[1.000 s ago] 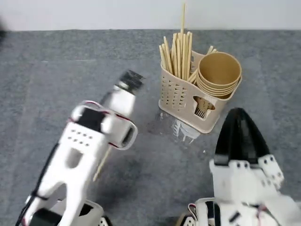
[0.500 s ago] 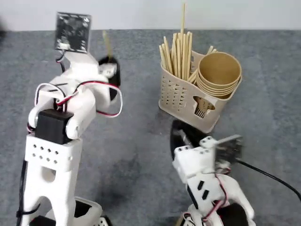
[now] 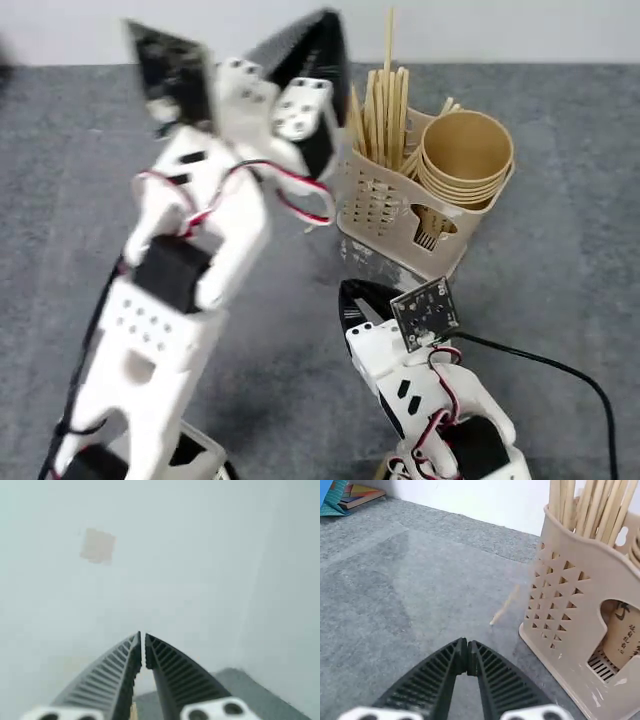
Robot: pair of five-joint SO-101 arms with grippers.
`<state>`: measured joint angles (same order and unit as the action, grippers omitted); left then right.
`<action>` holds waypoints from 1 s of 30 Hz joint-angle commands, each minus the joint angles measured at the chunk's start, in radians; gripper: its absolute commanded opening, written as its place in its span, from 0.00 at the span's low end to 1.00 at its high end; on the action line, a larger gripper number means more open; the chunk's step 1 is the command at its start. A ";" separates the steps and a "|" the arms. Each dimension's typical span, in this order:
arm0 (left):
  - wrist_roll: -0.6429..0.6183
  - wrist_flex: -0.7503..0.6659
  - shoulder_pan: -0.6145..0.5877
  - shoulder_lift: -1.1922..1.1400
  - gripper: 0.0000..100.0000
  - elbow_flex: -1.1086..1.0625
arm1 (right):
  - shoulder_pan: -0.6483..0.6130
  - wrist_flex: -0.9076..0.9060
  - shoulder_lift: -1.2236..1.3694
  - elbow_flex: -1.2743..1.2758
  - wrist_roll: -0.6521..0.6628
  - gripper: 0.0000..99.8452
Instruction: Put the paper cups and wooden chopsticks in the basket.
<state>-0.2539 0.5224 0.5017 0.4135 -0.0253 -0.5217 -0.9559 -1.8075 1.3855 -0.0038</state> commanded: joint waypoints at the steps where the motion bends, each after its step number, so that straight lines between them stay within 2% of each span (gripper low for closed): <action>1: -0.005 -0.049 0.008 -0.032 0.01 0.054 | -0.010 -0.002 -0.002 -0.005 0.011 0.01; 4: 0.014 0.003 -0.011 -0.038 0.01 0.050 | -0.008 -0.002 -0.002 -0.005 0.011 0.01; 8: 0.086 0.204 -0.068 -0.031 0.01 0.053 | -0.004 -0.002 -0.005 -0.017 0.011 0.01; 16: 0.189 0.601 -0.321 0.005 0.01 0.050 | 0.021 0.016 0.004 -0.084 0.058 0.01; 22: 0.284 0.858 -0.535 0.117 0.01 0.045 | 0.005 0.016 0.101 -0.103 0.224 0.01; 26: 0.284 0.921 -0.629 0.199 0.01 -0.047 | -0.051 -0.041 0.360 -0.203 0.255 0.01; 30: 0.272 0.873 -0.689 0.318 0.01 -0.229 | -0.105 -0.111 0.659 -0.367 0.387 0.01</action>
<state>0.0238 1.4293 -0.1488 0.6329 -0.1634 -0.5953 -1.0296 -1.3594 1.1676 0.3046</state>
